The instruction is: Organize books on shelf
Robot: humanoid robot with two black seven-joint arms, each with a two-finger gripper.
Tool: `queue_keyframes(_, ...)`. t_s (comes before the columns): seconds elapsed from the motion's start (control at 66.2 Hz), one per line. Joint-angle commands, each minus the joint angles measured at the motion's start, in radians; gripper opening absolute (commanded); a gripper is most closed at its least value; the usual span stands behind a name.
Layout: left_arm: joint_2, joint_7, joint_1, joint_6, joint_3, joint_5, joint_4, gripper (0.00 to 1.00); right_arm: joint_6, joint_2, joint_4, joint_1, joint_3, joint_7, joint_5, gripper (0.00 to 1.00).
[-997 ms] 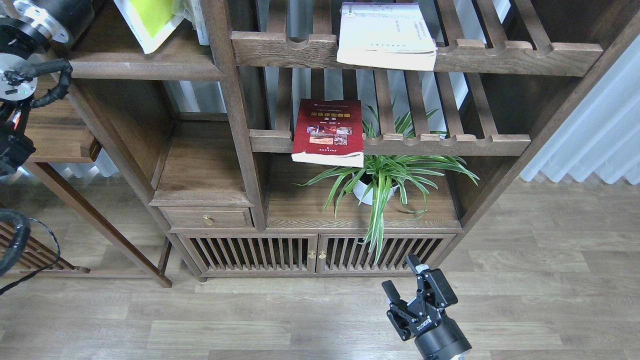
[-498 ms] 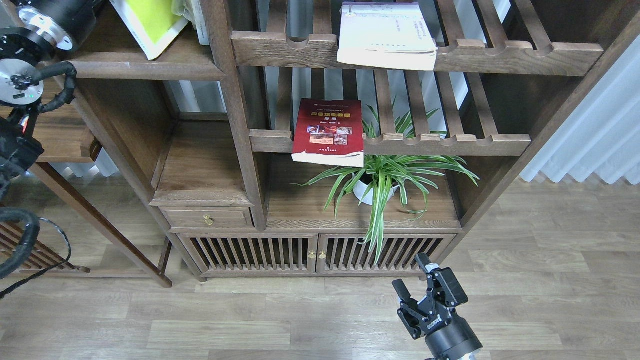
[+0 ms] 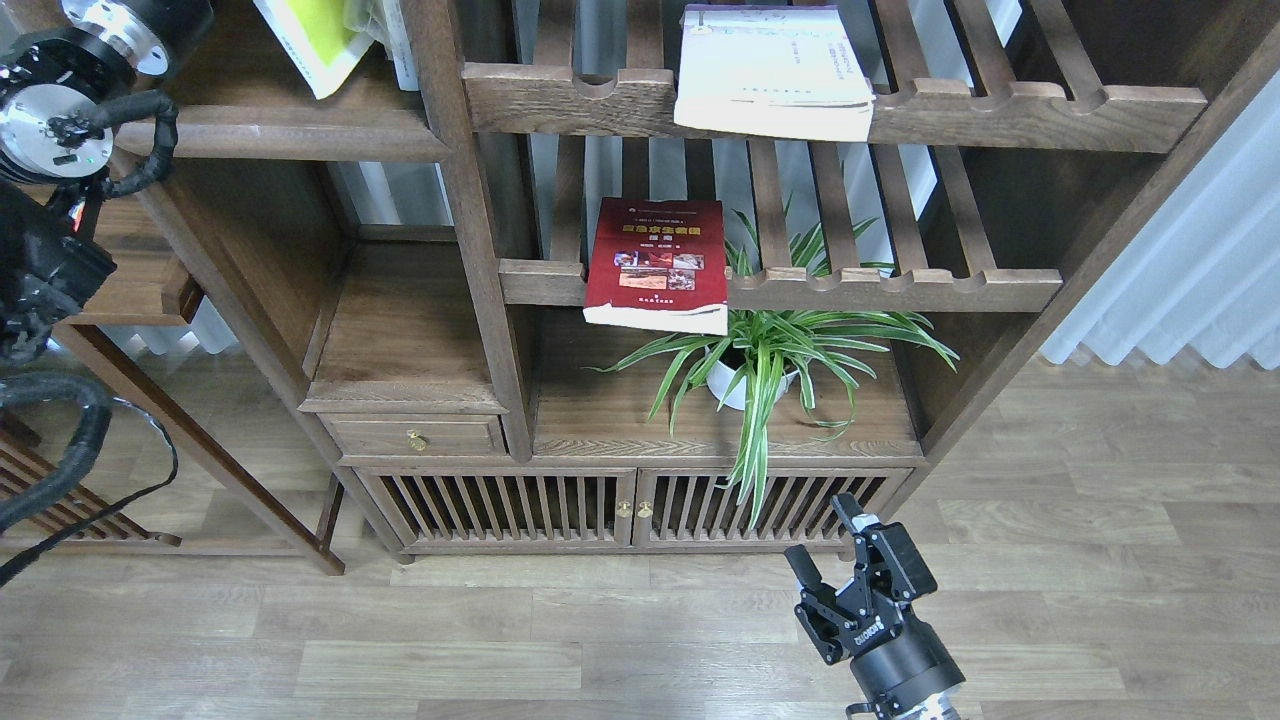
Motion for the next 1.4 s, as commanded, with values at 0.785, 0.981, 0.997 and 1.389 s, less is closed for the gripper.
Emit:
queue_keyframes(0.785, 0.005, -0.003, 0.000, 0.000, -0.010, -0.014, 0.056, 0.05, 0.000, 0.017, 0.015, -0.003, 0.000, 0.003, 0.012, 0.98)
queue_keyframes(0.981, -0.003, -0.005, -0.005, 0.000, -0.005, -0.014, 0.065, 0.05, 0.000, 0.018, 0.020, -0.001, 0.000, 0.003, 0.012, 0.98)
queue_keyframes(0.997, -0.003, -0.005, -0.008, 0.000, -0.002, -0.014, 0.065, 0.05, 0.000, 0.018, 0.020, -0.001, 0.000, 0.003, 0.012, 0.98)
queue_keyframes(1.389, -0.003, -0.005, -0.068, 0.000, 0.107, -0.009, 0.123, 0.05, 0.000, 0.017, 0.023, 0.002, 0.000, 0.005, 0.015, 0.98)
